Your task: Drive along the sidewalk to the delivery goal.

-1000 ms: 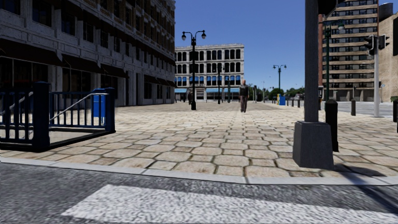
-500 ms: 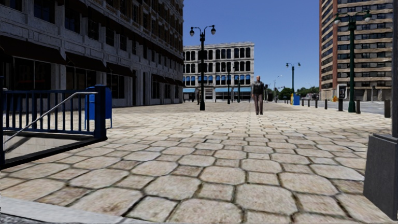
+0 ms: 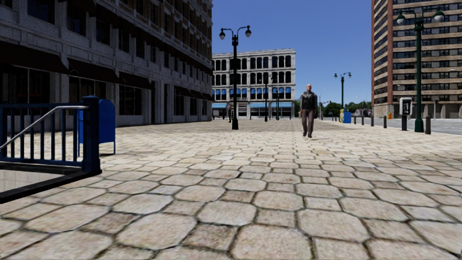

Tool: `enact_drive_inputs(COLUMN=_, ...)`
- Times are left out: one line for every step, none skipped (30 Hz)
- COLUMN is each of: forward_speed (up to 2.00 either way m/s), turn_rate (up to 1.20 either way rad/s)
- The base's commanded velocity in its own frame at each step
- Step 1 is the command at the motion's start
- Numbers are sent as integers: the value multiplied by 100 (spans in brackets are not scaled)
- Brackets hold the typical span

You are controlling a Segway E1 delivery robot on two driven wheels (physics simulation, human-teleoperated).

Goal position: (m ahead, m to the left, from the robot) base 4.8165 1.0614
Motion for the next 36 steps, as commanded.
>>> enact_drive_inputs(forward_speed=127, turn_rate=0)
enact_drive_inputs(forward_speed=127, turn_rate=0)
enact_drive_inputs(forward_speed=127, turn_rate=0)
enact_drive_inputs(forward_speed=127, turn_rate=0)
enact_drive_inputs(forward_speed=127, turn_rate=0)
enact_drive_inputs(forward_speed=127, turn_rate=0)
enact_drive_inputs(forward_speed=129, turn_rate=0)
enact_drive_inputs(forward_speed=130, turn_rate=0)
enact_drive_inputs(forward_speed=130, turn_rate=0)
enact_drive_inputs(forward_speed=130, turn_rate=0)
enact_drive_inputs(forward_speed=131, turn_rate=0)
enact_drive_inputs(forward_speed=131, turn_rate=2)
enact_drive_inputs(forward_speed=131, turn_rate=2)
enact_drive_inputs(forward_speed=131, turn_rate=9)
enact_drive_inputs(forward_speed=131, turn_rate=12)
enact_drive_inputs(forward_speed=131, turn_rate=17)
enact_drive_inputs(forward_speed=131, turn_rate=19)
enact_drive_inputs(forward_speed=131, turn_rate=19)
enact_drive_inputs(forward_speed=131, turn_rate=19)
enact_drive_inputs(forward_speed=131, turn_rate=19)
enact_drive_inputs(forward_speed=131, turn_rate=19)
enact_drive_inputs(forward_speed=131, turn_rate=19)
enact_drive_inputs(forward_speed=131, turn_rate=19)
enact_drive_inputs(forward_speed=131, turn_rate=19)
enact_drive_inputs(forward_speed=131, turn_rate=20)
enact_drive_inputs(forward_speed=131, turn_rate=21)
enact_drive_inputs(forward_speed=131, turn_rate=21)
enact_drive_inputs(forward_speed=131, turn_rate=21)
enact_drive_inputs(forward_speed=131, turn_rate=21)
enact_drive_inputs(forward_speed=131, turn_rate=21)
enact_drive_inputs(forward_speed=131, turn_rate=22)
enact_drive_inputs(forward_speed=131, turn_rate=22)
enact_drive_inputs(forward_speed=131, turn_rate=22)
enact_drive_inputs(forward_speed=131, turn_rate=23)
enact_drive_inputs(forward_speed=131, turn_rate=24)
enact_drive_inputs(forward_speed=131, turn_rate=26)
